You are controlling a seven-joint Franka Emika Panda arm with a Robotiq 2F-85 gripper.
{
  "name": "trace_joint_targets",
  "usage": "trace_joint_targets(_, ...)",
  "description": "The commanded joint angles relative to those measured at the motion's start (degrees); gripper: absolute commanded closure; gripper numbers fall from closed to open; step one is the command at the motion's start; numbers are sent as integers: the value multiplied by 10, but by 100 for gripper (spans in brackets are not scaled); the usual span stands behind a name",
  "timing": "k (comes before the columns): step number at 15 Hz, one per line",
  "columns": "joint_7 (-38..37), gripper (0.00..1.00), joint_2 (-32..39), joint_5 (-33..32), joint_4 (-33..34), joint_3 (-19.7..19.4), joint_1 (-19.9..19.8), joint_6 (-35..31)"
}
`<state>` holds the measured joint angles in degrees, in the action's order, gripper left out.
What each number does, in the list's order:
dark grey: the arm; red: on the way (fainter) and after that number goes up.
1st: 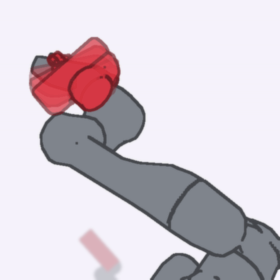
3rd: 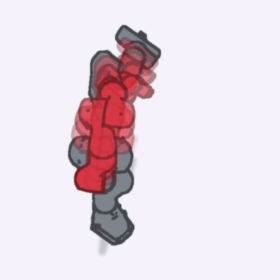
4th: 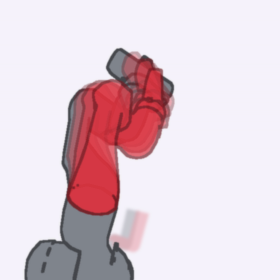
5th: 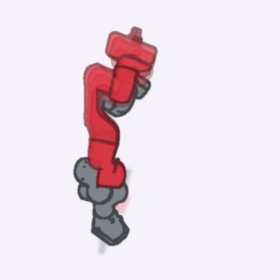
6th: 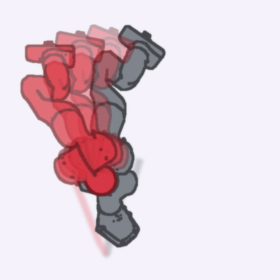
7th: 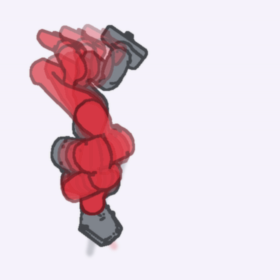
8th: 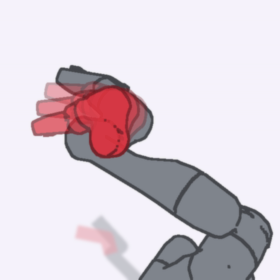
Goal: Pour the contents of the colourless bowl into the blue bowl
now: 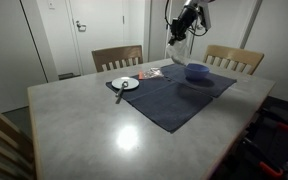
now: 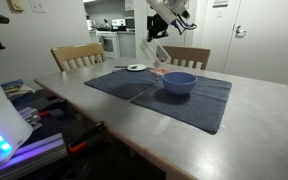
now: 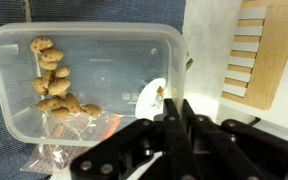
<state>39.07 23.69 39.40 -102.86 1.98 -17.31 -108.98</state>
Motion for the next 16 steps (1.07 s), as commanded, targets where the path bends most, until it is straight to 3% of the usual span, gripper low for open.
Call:
trace_joint_targets(1,49,98,-15,44,-10,-13,-14,48)
trace_joint_targets(3,83,98,-19,69,-14,-22,-22,84)
trace_joint_targets(4,53,92,-1,50,2,-32,2,58)
trace_joint_targets(16,90,98,-7,80,-1,-47,-18,118)
